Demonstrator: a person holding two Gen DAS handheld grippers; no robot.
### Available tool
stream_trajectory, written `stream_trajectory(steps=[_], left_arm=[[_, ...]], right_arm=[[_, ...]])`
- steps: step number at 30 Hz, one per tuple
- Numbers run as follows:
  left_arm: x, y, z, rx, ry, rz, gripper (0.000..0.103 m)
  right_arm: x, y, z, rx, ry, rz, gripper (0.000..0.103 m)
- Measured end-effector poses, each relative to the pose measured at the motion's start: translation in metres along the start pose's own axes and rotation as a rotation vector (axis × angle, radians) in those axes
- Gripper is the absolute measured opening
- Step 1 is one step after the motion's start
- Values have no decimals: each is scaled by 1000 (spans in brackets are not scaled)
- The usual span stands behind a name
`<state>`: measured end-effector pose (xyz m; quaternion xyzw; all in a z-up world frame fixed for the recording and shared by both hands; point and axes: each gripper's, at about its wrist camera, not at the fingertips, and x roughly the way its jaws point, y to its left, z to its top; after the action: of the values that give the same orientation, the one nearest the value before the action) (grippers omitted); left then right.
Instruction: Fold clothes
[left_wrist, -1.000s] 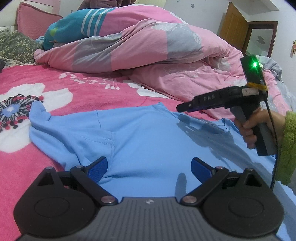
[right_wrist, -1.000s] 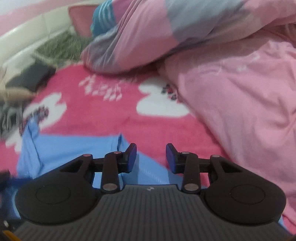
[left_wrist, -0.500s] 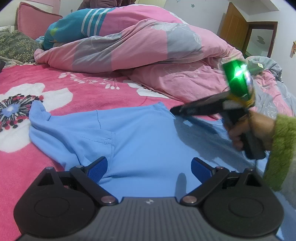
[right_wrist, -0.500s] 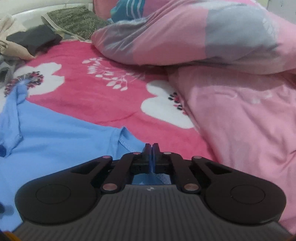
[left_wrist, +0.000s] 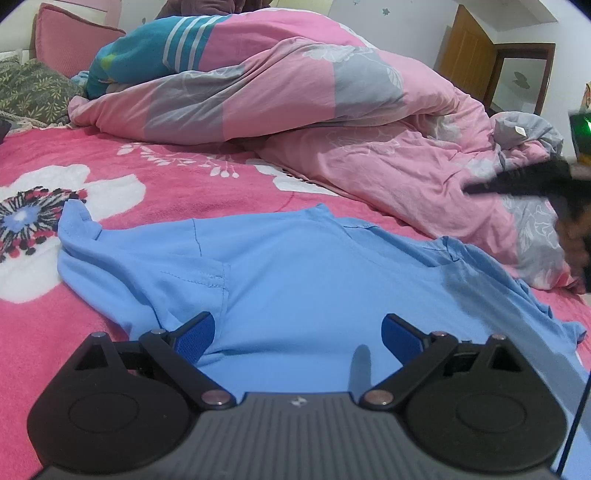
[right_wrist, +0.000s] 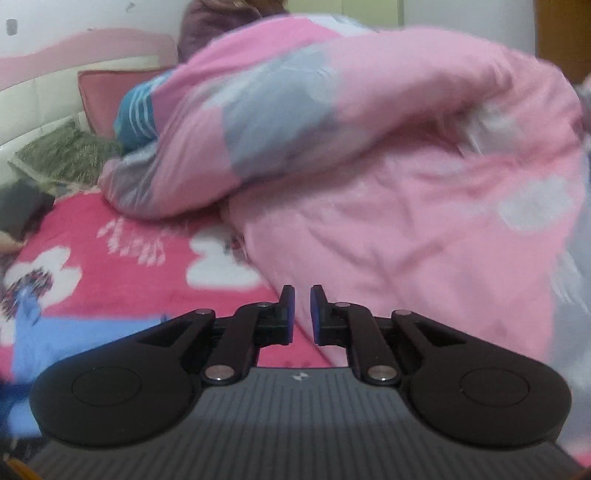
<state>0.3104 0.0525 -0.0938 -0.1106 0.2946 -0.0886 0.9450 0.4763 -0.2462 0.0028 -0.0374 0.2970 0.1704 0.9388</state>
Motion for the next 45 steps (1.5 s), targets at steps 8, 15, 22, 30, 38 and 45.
stream_trajectory(steps=[8, 15, 22, 30, 38, 45], left_arm=[[0, 0, -1, -1, -1, -1, 98], [0, 1, -1, -5, -1, -4, 98], [-3, 0, 0, -3, -12, 1, 98], [-30, -26, 12, 41, -48, 19, 98], [-21, -88, 10, 192, 77, -30, 98], [-7, -114, 2, 191, 100, -48, 97]], right_arm=[[52, -21, -47, 75, 230, -65, 8], [36, -49, -42, 232, 95, -111, 13], [-81, -100, -57, 449, 19, -89, 23], [-148, -143, -106, 545, 65, -150, 49], [-106, -173, -130, 589, 122, -154, 57], [-74, -169, -129, 512, 135, -139, 57]])
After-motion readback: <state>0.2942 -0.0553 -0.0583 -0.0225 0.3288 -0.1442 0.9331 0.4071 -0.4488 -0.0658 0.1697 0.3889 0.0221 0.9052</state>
